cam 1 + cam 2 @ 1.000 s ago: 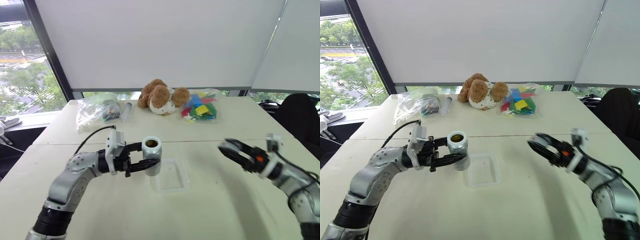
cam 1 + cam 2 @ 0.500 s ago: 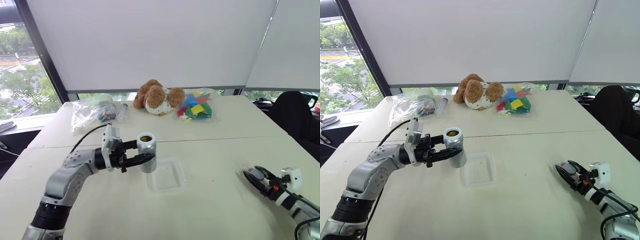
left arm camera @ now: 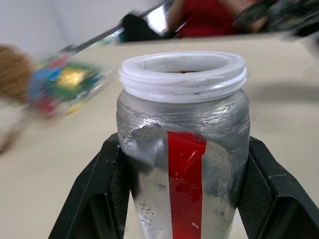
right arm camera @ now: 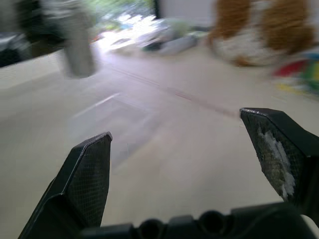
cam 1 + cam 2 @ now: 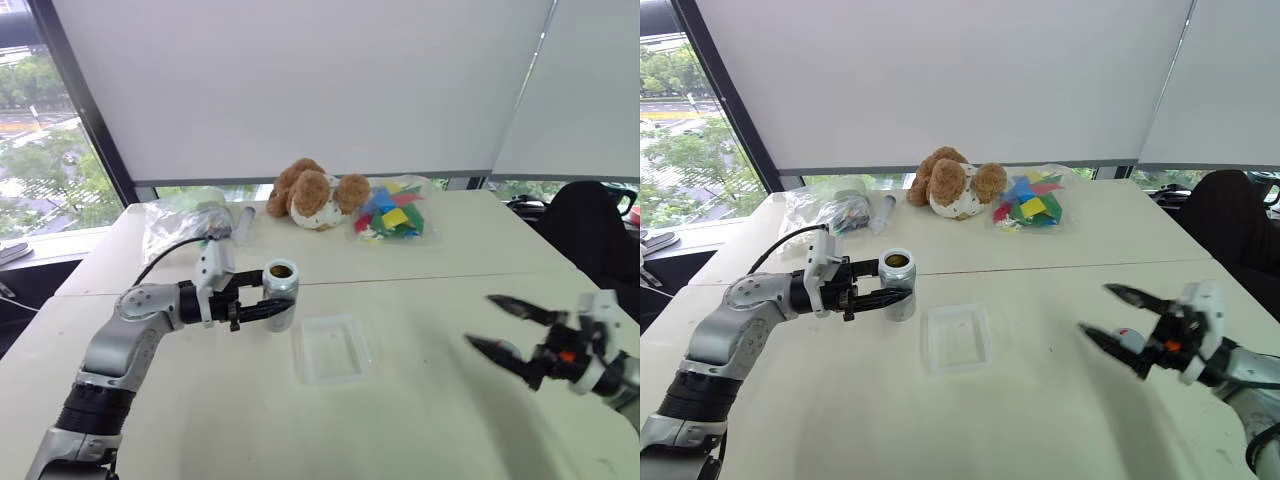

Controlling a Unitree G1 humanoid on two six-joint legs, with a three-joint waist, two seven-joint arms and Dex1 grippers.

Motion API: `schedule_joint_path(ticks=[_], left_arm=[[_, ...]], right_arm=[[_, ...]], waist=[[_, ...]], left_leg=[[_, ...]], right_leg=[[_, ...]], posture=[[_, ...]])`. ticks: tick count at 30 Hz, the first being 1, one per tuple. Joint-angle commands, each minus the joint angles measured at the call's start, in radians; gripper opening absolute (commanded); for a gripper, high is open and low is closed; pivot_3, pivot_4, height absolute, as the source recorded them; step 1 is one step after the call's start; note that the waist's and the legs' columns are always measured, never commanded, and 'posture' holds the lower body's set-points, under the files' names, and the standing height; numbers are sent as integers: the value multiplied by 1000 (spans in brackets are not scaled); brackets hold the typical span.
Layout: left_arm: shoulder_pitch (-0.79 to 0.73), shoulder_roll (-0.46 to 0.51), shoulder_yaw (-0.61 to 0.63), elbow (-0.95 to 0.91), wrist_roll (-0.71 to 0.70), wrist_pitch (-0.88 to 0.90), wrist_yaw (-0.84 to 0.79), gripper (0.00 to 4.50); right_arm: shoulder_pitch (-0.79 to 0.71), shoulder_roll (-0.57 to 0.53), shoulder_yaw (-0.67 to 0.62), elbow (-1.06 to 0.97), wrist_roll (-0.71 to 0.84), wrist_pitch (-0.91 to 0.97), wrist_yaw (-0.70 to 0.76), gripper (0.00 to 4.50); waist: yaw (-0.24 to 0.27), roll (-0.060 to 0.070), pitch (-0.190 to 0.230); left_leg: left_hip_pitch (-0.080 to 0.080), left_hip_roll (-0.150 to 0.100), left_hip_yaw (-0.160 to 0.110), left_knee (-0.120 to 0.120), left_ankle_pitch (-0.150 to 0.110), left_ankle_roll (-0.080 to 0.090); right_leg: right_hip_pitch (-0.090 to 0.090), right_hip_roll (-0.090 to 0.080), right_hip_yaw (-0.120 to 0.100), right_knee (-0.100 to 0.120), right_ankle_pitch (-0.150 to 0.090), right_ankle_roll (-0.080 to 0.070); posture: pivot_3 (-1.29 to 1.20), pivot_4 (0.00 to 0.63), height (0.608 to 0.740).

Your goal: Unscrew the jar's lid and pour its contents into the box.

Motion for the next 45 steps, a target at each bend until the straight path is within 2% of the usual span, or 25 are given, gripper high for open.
schedule_joint_path(ticks=[1, 7, 13, 17, 18, 19, 21, 26, 30, 37, 43, 45], left_arm=[[-27, -29, -22, 41, 150, -190, 104, 2162], [-46, -48, -129, 105, 453, -379, 287, 2162], [-79, -59, -214, 139, 730, -614, 542, 2162], [-103, -33, -257, 190, 935, -772, 751, 2162], [-116, -21, -271, 203, 1014, -806, 833, 2162], [-145, 20, -334, 180, 1226, -813, 1036, 2162], [-191, 63, -422, 171, 1502, -780, 1321, 2162], [-297, 63, -568, 273, 1761, -674, 1613, 2162], [-332, 57, -655, 314, 1871, -612, 1734, 2162], [-366, -11, -745, 449, 2050, -308, 1912, 2162], [-405, -48, -805, 519, 2037, -294, 1976, 2162], [-399, -42, -806, 486, 2000, -329, 1975, 2162]], right_arm=[[-39, 32, 50, -62, -7, -1, -25, 4475], [-58, 83, 116, -45, -54, -18, -45, 4475], [-30, 112, 106, 24, -81, -44, -54, 4475], [-14, 119, 96, 59, -97, -73, -57, 4475], [-11, 121, 95, 64, -98, -78, -59, 4475], [-3, 123, 91, 68, -100, -85, -61, 4475], [5, 125, 88, 72, -101, -92, -65, 4475], [9, 129, 89, 73, -101, -98, -77, 4475], [9, 128, 90, 74, -102, -99, -80, 4475], [7, 133, 93, 68, -104, -97, -95, 4475], [6, 143, 103, 59, -106, -91, -103, 4475], [4, 146, 105, 58, -106, -90, -104, 4475]], waist=[[6, 0, 0], [26, -2, 1], [23, -3, 2], [21, -3, 2], [20, -3, 2], [20, -3, 2], [22, -4, 3], [24, -5, 3], [19, -5, 3], [21, -5, 3], [21, -5, 3], [21, -5, 3]], left_leg=[[0, 0, 0, 0, 0, 0], [-2, -1, -1, 3, 0, 0], [-2, -1, 0, 2, 0, 0], [-2, -2, 0, 2, 0, 0], [-2, -2, 0, 2, 0, 0], [-2, -2, 0, 2, 0, 0], [-2, -3, 0, 2, 0, 0], [-2, -4, 0, 3, 0, 0], [-2, -4, 0, 3, 0, 0], [-2, -4, 3, 3, 0, 0], [-2, -4, 3, 3, 0, 0], [-2, -4, 3, 3, 0, 0]], right_leg=[[0, -1, 0, 0, 0, 0], [0, -2, 0, -1, 0, 0], [0, -1, 0, -1, 0, 0], [0, -1, 0, -1, 0, 1], [0, -1, 0, 0, 1, 1], [-1, -1, 0, 0, 1, 1], [-1, -1, -1, 0, 1, 2], [1, -1, -1, 0, 1, 5], [0, -1, -1, 1, 1, 6], [0, -1, -1, 3, 1, 6], [0, -1, -1, 3, 0, 6], [0, -1, -1, 3, 0, 6]], posture=[[0, 150, 740], [0, 150, 740], [0, 150, 740], [0, 150, 740], [0, 150, 740], [0, 150, 740], [0, 150, 740], [0, 150, 740], [0, 150, 740], [0, 150, 740], [0, 150, 740], [0, 150, 740]])
